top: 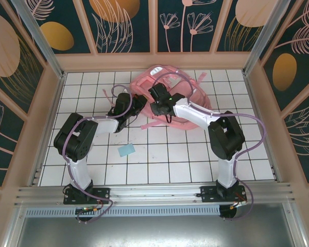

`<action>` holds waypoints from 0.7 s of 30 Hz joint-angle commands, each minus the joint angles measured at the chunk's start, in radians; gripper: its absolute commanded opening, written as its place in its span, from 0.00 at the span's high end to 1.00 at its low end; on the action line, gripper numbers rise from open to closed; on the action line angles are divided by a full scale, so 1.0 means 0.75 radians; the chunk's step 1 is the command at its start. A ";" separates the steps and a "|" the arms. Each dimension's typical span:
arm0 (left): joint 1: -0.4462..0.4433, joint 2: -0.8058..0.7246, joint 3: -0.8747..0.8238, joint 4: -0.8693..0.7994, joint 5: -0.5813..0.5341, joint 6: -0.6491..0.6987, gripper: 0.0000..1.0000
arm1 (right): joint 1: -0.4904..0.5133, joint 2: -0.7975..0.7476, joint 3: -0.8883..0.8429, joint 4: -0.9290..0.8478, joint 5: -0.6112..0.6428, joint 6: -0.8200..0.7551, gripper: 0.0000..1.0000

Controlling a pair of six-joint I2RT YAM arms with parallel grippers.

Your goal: Pack the student bag

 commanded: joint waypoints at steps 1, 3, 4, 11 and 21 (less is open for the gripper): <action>-0.013 -0.062 0.082 0.115 0.024 0.020 1.00 | -0.009 -0.010 -0.044 -0.037 -0.002 0.017 0.72; -0.013 -0.065 0.088 0.106 0.023 0.025 1.00 | -0.012 -0.007 -0.048 -0.002 -0.005 0.013 0.76; -0.013 -0.067 0.089 0.101 0.021 0.028 1.00 | -0.014 -0.005 -0.044 0.018 -0.010 0.009 0.78; -0.010 -0.064 0.093 0.072 -0.009 0.046 1.00 | -0.018 -0.129 -0.124 0.056 -0.004 0.058 0.86; 0.015 -0.035 0.141 0.063 -0.008 0.063 1.00 | -0.019 -0.590 -0.688 0.130 -0.175 0.387 0.67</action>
